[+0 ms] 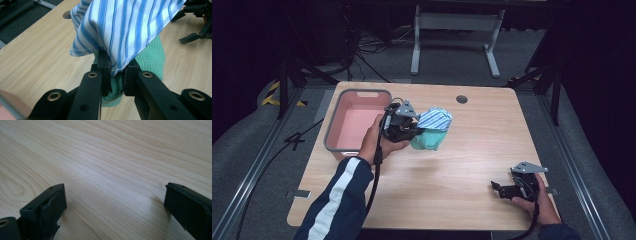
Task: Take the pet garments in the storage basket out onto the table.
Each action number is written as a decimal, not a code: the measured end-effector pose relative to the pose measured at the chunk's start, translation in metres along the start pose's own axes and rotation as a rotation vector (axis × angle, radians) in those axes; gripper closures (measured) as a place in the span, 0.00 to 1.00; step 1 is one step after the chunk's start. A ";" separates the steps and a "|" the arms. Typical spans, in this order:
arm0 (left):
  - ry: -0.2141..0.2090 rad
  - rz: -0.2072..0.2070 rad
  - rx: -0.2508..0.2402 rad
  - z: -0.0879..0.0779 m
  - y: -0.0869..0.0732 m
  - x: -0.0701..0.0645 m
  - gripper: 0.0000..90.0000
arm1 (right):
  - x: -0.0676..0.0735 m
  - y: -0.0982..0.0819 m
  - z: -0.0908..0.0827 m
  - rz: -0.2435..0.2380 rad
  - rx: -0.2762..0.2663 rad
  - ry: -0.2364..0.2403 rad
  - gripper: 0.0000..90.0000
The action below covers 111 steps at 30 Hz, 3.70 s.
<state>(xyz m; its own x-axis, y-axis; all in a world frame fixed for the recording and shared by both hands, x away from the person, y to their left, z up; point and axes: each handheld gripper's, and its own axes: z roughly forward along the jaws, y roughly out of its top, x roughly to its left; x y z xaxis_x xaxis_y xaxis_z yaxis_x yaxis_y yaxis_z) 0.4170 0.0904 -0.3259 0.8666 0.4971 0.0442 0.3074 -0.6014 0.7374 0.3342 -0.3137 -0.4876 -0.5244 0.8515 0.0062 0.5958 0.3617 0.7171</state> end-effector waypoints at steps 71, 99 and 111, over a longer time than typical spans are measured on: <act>0.069 0.066 0.041 0.033 -0.025 -0.033 0.25 | 0.000 0.001 0.001 -0.009 0.001 0.008 0.05; 0.170 0.134 0.167 -0.041 -0.112 -0.042 0.24 | 0.000 0.004 0.004 -0.013 0.001 0.018 0.05; 0.178 0.130 0.216 -0.056 -0.143 -0.040 0.23 | -0.001 0.004 0.004 -0.024 0.001 0.026 0.05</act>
<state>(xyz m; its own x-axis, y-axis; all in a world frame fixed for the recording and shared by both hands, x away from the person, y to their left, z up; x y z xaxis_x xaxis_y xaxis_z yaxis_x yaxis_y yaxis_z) 0.3163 0.1916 -0.3948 0.8274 0.4978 0.2600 0.2918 -0.7766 0.5584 0.3393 -0.3117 -0.4876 -0.5541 0.8324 0.0074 0.5833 0.3819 0.7168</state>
